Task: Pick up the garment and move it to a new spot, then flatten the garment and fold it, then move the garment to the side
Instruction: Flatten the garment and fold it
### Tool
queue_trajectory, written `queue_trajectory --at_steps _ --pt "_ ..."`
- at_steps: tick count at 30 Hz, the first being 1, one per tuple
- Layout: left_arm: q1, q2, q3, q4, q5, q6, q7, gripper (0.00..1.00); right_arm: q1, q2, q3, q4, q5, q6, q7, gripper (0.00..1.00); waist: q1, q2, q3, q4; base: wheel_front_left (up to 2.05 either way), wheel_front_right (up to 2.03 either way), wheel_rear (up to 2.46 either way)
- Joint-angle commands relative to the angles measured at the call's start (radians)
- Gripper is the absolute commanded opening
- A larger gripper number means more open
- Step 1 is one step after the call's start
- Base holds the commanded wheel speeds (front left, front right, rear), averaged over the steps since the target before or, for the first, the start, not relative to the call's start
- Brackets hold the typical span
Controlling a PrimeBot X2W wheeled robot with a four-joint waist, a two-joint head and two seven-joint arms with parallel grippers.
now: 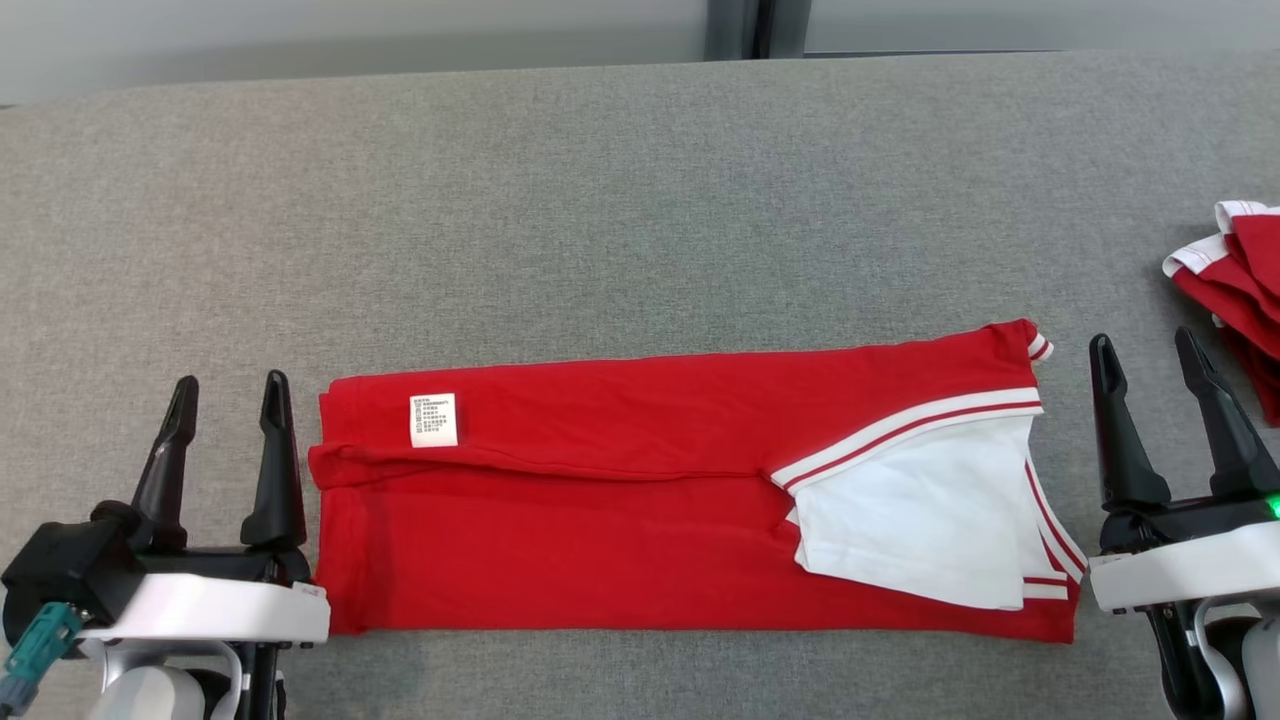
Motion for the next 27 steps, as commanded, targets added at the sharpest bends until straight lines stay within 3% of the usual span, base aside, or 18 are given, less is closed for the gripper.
queue_trajectory --at_steps 1,9,17,27 --pt "-0.021 0.001 0.010 0.001 0.012 -0.008 -0.003 1.00 0.016 -0.007 -0.005 0.009 -0.002 0.001 0.004 1.00 0.0000 -0.0001 0.000 0.004 0.00 0.00 0.00" --pt "-0.039 -0.018 0.027 0.016 0.036 -0.041 -0.003 1.00 0.069 0.003 -0.015 0.064 0.003 0.001 0.016 1.00 0.0000 -0.0001 0.005 0.032 0.00 0.00 0.00" --pt "-0.063 -0.043 0.045 0.032 0.048 -0.073 -0.003 1.00 0.060 0.005 0.006 0.223 0.050 0.001 0.022 1.00 0.0000 -0.0001 0.021 0.055 0.00 0.00 0.00" --pt "-0.078 -0.062 0.081 0.035 0.073 -0.107 -0.003 1.00 0.008 -0.030 0.125 0.399 0.116 0.002 0.032 1.00 0.0000 -0.0001 0.031 0.071 0.00 0.00 0.00"
